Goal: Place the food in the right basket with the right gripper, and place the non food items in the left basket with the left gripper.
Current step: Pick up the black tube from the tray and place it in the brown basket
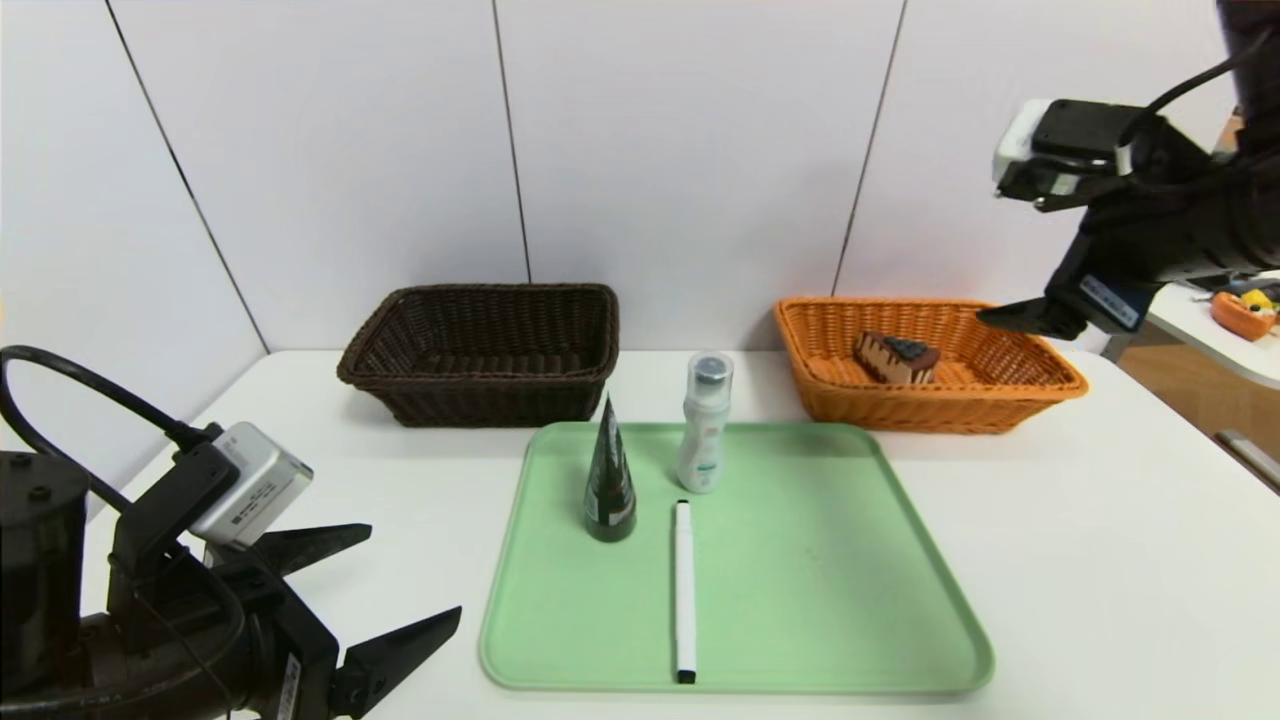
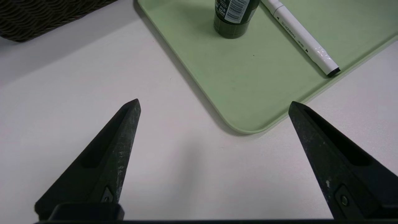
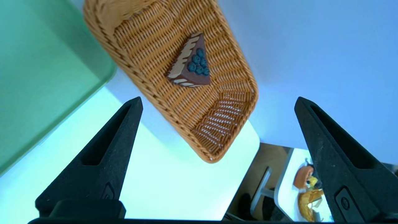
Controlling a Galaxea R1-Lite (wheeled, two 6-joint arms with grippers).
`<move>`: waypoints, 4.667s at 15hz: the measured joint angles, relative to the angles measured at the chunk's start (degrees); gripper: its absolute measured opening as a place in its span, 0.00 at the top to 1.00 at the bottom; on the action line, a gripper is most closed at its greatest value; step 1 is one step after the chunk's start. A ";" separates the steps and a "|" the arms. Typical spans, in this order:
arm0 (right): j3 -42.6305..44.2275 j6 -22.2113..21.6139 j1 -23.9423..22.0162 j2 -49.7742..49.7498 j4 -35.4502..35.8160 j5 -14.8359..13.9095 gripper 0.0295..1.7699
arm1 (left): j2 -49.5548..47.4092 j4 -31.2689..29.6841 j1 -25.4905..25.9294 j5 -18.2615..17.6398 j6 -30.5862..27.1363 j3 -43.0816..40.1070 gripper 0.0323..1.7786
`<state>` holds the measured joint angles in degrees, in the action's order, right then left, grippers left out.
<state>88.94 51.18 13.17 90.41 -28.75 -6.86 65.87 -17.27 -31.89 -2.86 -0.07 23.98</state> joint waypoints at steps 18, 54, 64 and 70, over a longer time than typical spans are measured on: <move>-58.82 -2.78 11.69 -26.82 54.52 1.28 0.04 | -3.57 -0.06 0.02 0.09 0.07 -2.56 0.05; -69.60 -36.33 10.70 -26.16 62.21 -4.02 0.04 | -3.50 -4.17 -0.09 0.30 2.50 -5.10 0.05; -71.50 -35.99 10.73 -26.62 62.20 -3.88 0.04 | 14.67 -27.37 -12.35 14.13 10.84 -4.36 0.05; -72.35 -35.77 10.73 -27.59 62.21 -3.80 0.04 | 21.87 -30.29 -17.25 20.61 13.17 -1.94 0.05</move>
<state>16.59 15.41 23.89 62.82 33.46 -10.67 87.74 -47.57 -49.14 17.75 13.09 22.04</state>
